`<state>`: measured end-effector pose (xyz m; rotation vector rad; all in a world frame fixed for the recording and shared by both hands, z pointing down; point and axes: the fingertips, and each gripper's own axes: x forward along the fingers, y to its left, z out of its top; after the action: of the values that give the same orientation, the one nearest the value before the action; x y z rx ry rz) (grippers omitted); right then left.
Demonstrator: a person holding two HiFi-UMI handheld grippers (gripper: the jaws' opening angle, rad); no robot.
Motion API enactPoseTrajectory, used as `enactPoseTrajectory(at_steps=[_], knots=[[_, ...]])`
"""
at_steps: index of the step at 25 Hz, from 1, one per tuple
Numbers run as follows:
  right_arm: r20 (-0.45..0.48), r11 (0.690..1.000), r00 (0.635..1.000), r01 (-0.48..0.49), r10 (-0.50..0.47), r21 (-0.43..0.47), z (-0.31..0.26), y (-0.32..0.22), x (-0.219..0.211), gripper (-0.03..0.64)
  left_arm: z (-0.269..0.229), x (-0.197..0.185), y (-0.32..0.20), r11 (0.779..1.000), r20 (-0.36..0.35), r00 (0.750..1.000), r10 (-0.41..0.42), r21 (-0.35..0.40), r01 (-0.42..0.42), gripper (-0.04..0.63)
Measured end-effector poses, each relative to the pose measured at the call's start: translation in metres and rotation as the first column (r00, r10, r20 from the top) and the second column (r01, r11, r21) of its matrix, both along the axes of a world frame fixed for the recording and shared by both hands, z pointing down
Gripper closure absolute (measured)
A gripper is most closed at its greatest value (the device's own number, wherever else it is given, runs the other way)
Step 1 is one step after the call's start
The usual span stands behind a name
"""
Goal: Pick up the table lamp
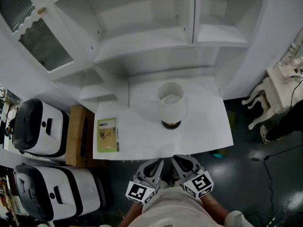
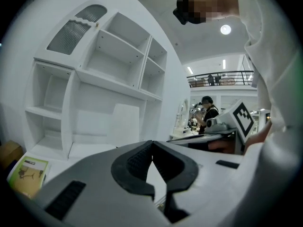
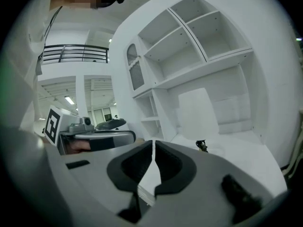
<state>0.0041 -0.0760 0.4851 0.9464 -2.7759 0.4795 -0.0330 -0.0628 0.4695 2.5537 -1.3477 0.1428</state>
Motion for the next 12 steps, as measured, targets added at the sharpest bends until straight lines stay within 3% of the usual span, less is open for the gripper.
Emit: enactPoseTrajectory(at_steps=[12], knots=[[0.023,1.000,1.000,0.016,-0.016,0.026,0.009,-0.034,-0.002,0.588,0.003,-0.010,-0.034,0.998,0.006,0.998,-0.056,-0.006,0.056,0.584]])
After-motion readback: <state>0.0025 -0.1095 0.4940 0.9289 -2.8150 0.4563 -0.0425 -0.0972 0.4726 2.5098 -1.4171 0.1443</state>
